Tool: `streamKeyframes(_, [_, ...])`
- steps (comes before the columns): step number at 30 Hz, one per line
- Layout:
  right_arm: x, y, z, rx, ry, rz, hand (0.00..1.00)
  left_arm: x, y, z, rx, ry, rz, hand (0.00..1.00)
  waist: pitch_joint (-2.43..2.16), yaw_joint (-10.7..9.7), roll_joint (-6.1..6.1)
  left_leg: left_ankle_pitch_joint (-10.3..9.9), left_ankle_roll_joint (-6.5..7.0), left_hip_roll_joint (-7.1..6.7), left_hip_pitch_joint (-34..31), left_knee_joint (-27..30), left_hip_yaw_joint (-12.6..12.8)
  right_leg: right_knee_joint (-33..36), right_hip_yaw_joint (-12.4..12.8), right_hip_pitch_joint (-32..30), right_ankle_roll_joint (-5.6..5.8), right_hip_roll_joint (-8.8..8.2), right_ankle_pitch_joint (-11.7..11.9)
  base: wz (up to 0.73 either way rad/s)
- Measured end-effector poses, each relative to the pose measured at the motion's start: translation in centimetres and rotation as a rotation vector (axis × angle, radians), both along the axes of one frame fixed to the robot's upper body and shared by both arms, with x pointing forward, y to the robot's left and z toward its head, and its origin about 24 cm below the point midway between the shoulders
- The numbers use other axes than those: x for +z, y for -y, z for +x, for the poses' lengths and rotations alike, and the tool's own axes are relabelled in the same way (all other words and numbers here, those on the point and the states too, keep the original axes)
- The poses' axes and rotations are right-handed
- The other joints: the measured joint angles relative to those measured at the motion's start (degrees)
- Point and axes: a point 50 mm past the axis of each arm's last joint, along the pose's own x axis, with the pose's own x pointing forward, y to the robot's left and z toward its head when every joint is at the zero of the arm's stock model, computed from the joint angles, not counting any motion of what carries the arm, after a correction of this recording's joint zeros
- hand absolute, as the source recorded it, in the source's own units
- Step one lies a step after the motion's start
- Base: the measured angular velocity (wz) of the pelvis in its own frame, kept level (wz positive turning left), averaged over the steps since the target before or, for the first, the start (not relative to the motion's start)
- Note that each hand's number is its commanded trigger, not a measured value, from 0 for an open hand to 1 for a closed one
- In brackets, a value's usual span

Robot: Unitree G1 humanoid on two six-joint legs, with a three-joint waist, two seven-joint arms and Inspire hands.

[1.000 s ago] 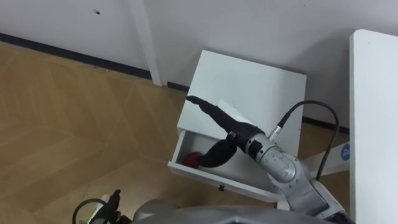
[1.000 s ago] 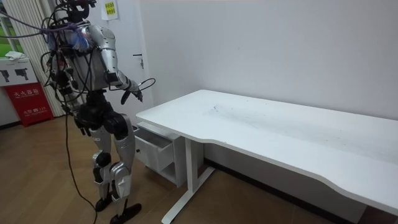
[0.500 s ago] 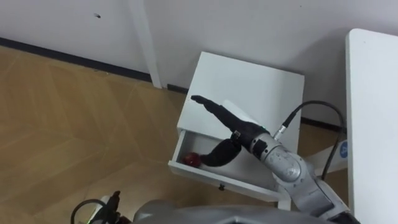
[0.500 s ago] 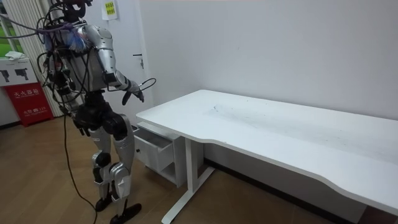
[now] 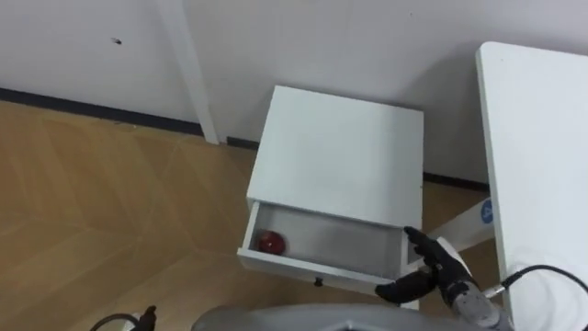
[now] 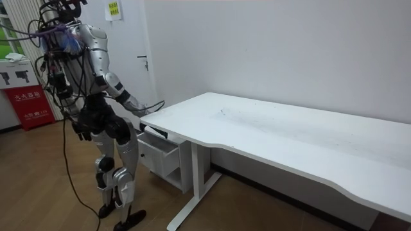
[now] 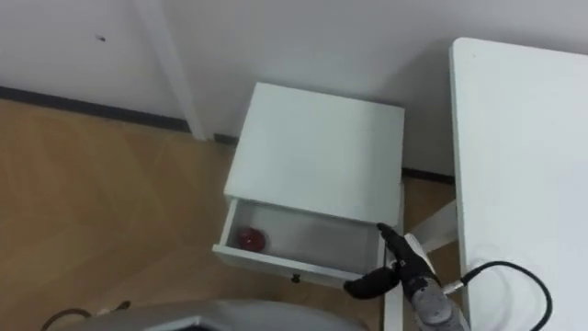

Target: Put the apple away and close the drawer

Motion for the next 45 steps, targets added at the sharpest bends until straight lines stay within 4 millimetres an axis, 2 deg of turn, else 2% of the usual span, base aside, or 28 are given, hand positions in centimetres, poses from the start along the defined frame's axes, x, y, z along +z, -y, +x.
streamKeyframes(2, [0.0,0.7,-0.2,-0.038,0.008,-0.037,0.00,0.0,0.0,-0.2,-0.001,-0.006,0.000,0.00,-0.31,-0.86,0.69,-1.08,0.79,-0.82,-0.49,1.63,-0.18,3.31,-0.62,-0.81,1.59,-1.03,-1.17,0.25])
streamKeyframes(4, [-0.1,2.0,-1.1,-0.112,-0.014,-0.084,0.00,-0.2,0.0,-0.3,0.017,-0.019,-0.002,0.00,-0.60,-1.43,1.37,-1.48,1.82,-0.92,-0.18,2.17,0.08,13.73,-0.61,-4.62,2.63,-3.23,-2.45,0.44])
streamKeyframes(5, [-0.2,2.9,-1.8,-0.162,-0.037,-0.119,0.00,-0.1,-0.1,-0.1,0.016,-0.017,0.002,0.00,-0.46,-2.46,2.04,-1.73,2.49,-1.02,-0.12,3.47,1.86,23.76,0.30,-9.01,2.71,-5.29,-2.16,0.58])
streamKeyframes(6, [-0.3,3.8,-2.7,-0.205,-0.073,-0.154,0.00,0.0,-0.5,0.1,0.013,-0.011,0.012,0.00,-0.77,-3.30,2.36,-2.08,3.49,-1.81,0.27,4.36,3.35,34.30,2.24,-14.56,2.62,-7.30,0.22,0.56])
streamKeyframes(7, [-0.4,4.2,-3.2,-0.229,-0.095,-0.166,0.00,0.0,-0.6,0.1,0.014,-0.013,0.013,0.00,-0.57,-3.64,2.34,-2.30,3.99,-1.97,0.20,5.04,3.92,38.40,3.52,-17.11,2.39,-7.78,2.82,0.21])
streamKeyframes(9, [-0.6,5.5,-5.1,-0.299,-0.191,-0.199,0.00,0.0,-0.7,-0.5,0.022,-0.035,0.014,0.00,-0.61,-3.63,5.82,-2.56,5.52,-0.82,-0.24,5.90,6.69,49.18,8.17,-26.82,2.63,-7.05,17.51,-0.50])
streamKeyframes(10, [-0.7,5.5,-5.4,-0.315,-0.203,-0.194,0.00,0.1,-1.0,-0.6,0.026,-0.040,0.018,0.00,-0.63,-3.72,6.19,-2.72,5.92,-0.73,-0.70,6.05,7.04,53.28,9.05,-30.57,2.05,-6.87,18.81,-0.77])
streamKeyframes(12, [-1.3,5.4,-7.3,-0.367,-0.294,-0.163,0.00,0.2,-2.1,-0.3,0.038,-0.066,0.039,0.00,0.06,-4.69,6.57,-3.54,7.20,0.26,-3.20,8.86,8.31,77.92,9.18,-45.09,0.69,-6.41,11.02,-0.42])
streamKeyframes(15, [-1.7,5.0,-10.3,-0.434,-0.410,-0.131,0.00,0.2,-2.0,0.4,0.053,-0.078,0.025,0.00,0.44,-6.03,8.16,-4.34,7.64,2.40,-4.56,10.22,8.53,95.76,5.97,-58.91,0.51,-4.37,5.38,-0.20])
streamKeyframes(20, [-1.9,4.5,-12.5,-0.520,-0.497,-0.097,0.00,0.0,-1.8,-0.5,0.077,-0.139,0.017,0.00,0.77,-6.66,8.39,-7.59,8.20,4.59,-5.55,15.57,8.18,105.60,3.69,-67.43,1.00,-4.78,3.14,-0.04])
streamKeyframes(23, [-1.9,4.7,-12.0,-0.544,-0.480,-0.093,0.00,0.0,-1.8,-1.6,0.091,-0.179,0.023,0.00,0.75,-6.70,8.36,-8.20,7.99,5.02,-6.60,17.44,8.16,104.33,4.12,-66.14,1.01,-5.65,3.15,0.01])
streamKeyframes(24, [-2.0,4.7,-11.5,-0.540,-0.476,-0.090,0.00,0.0,-1.8,-2.2,0.094,-0.189,0.023,0.00,0.73,-6.85,8.38,-8.40,6.45,4.68,-6.85,17.36,8.14,102.40,4.48,-64.67,1.04,-6.23,3.16,-0.03])
streamKeyframes(25, [-2.0,4.7,-11.3,-0.542,-0.474,-0.087,0.00,0.0,-1.8,-2.5,0.097,-0.195,0.021,0.00,0.65,-7.07,8.45,-8.40,4.18,4.30,-6.54,16.84,8.28,101.20,4.61,-63.68,0.98,-6.41,3.16,-0.17])
streamKeyframes(26, [-2.1,4.6,-11.0,-0.551,-0.478,-0.082,0.00,-0.1,-1.3,-3.8,0.118,-0.223,0.008,0.00,0.28,-6.93,7.43,-7.28,-4.83,2.74,-4.55,13.78,8.94,97.17,5.67,-60.50,0.68,-7.22,3.20,0.00])
streamKeyframes(27, [-2.3,4.1,-10.9,-0.555,-0.486,-0.066,0.00,0.0,-1.7,-3.4,0.116,-0.206,0.013,0.00,0.34,-6.79,5.46,-8.70,-0.69,3.43,-6.57,22.38,5.14,93.85,7.21,-58.52,2.00,-9.32,3.05,0.13])
streamKeyframes(28, [-2.3,3.9,-11.0,-0.552,-0.497,-0.064,0.00,0.2,-2.2,-2.7,0.108,-0.181,0.022,0.00,1.01,-6.69,6.29,-10.24,1.14,6.10,-8.57,27.37,1.97,92.37,8.16,-58.11,2.69,-9.34,2.82,0.32])
streamKeyframes(29, [-2.4,3.7,-11.3,-0.556,-0.519,-0.062,0.00,0.5,-2.9,-2.0,0.103,-0.143,0.035,0.00,1.28,-5.84,6.40,-16.98,-0.05,7.43,-10.45,31.74,0.82,88.46,11.48,-56.48,3.24,-9.46,2.84,0.06])
streamKeyframes(31, [-2.4,3.7,-11.1,-0.572,-0.515,-0.057,0.00,0.4,-2.6,-3.3,0.127,-0.170,0.027,0.00,1.28,-5.57,5.73,-18.12,-0.65,6.02,-8.64,31.53,1.03,76.03,12.33,-47.44,3.42,-10.05,2.94,0.00])
streamKeyframes(33, [-2.3,3.8,-12.0,-0.585,-0.517,-0.058,0.00,0.2,-2.1,-3.3,0.126,-0.156,0.011,0.00,1.43,-5.90,5.28,-15.91,-0.53,4.44,-5.48,25.26,1.03,53.77,10.38,-34.02,4.60,-8.82,3.71,0.18])
streamKeyframes(34, [-2.3,3.7,-12.2,-0.586,-0.523,-0.059,0.00,0.2,-2.1,-3.3,0.126,-0.152,0.010,0.00,1.44,-5.91,5.20,-15.12,-0.25,4.03,-4.72,23.31,1.14,47.51,10.18,-30.92,4.65,-8.26,3.73,0.04])
streamKeyframes(35, [-2.3,3.7,-12.3,-0.585,-0.529,-0.062,0.00,0.3,-2.2,-3.3,0.135,-0.146,0.016,0.00,1.29,-5.74,4.90,-13.27,0.14,3.10,-3.13,19.31,1.48,36.35,9.67,-25.25,4.67,-7.00,3.69,-0.08])
streamKeyframes(36, [-2.3,3.7,-12.2,-0.584,-0.526,-0.065,0.00,0.4,-2.3,-3.1,0.149,-0.131,0.031,0.00,0.63,-5.71,3.83,-11.25,0.57,2.15,-1.05,14.79,1.80,25.89,9.51,-20.17,4.76,-5.81,3.36,-0.10])
streamKeyframes(38, [-2.2,4.0,-11.5,-0.576,-0.507,-0.082,0.00,0.5,-2.6,-2.2,0.156,-0.086,0.061,0.00,0.23,-4.76,2.85,-9.56,1.43,1.32,0.85,10.54,1.93,14.26,9.25,-14.52,4.52,-3.60,2.95,-0.35])
streamKeyframes(41, [-2.2,4.4,-9.5,-0.587,-0.441,-0.096,0.00,0.7,-3.0,-1.1,0.190,-0.019,0.079,0.00,0.08,-3.54,1.74,-7.73,-1.34,2.58,2.56,10.34,3.24,3.19,10.29,-7.24,4.33,-2.22,4.01,-0.25])
streamKeyframes(42, [-2.1,4.6,-8.9,-0.599,-0.411,-0.091,0.00,0.7,-3.0,-0.3,0.190,0.020,0.078,0.00,0.06,-3.98,0.58,-8.06,-2.54,2.79,0.33,11.30,4.36,0.65,14.74,-5.15,4.36,-2.81,4.17,0.49])
streamKeyframes(43, [-2.1,4.8,-8.8,-0.615,-0.398,-0.092,0.00,0.7,-2.9,0.4,0.183,0.044,0.071,0.00,0.00,-4.13,0.58,-7.57,-2.59,3.04,-1.20,8.99,4.26,0.33,16.33,-5.01,4.38,-2.77,4.16,0.67])
streamKeyframes(44, [-2.0,5.0,-8.6,-0.640,-0.384,-0.088,0.00,0.8,-2.7,1.6,0.173,0.079,0.065,0.00,-0.33,-3.94,0.79,-5.04,-0.32,3.34,-2.77,7.17,5.83,0.21,17.45,-5.41,4.90,-3.01,3.70,0.36])
streamKeyframes(45, [-2.0,5.0,-8.4,-0.647,-0.381,-0.077,0.00,0.8,-2.7,1.5,0.176,0.083,0.077,0.00,0.01,-2.62,0.41,-3.95,-0.38,3.44,-1.28,6.60,7.75,0.58,15.65,-5.42,4.89,-2.52,3.59,0.00])
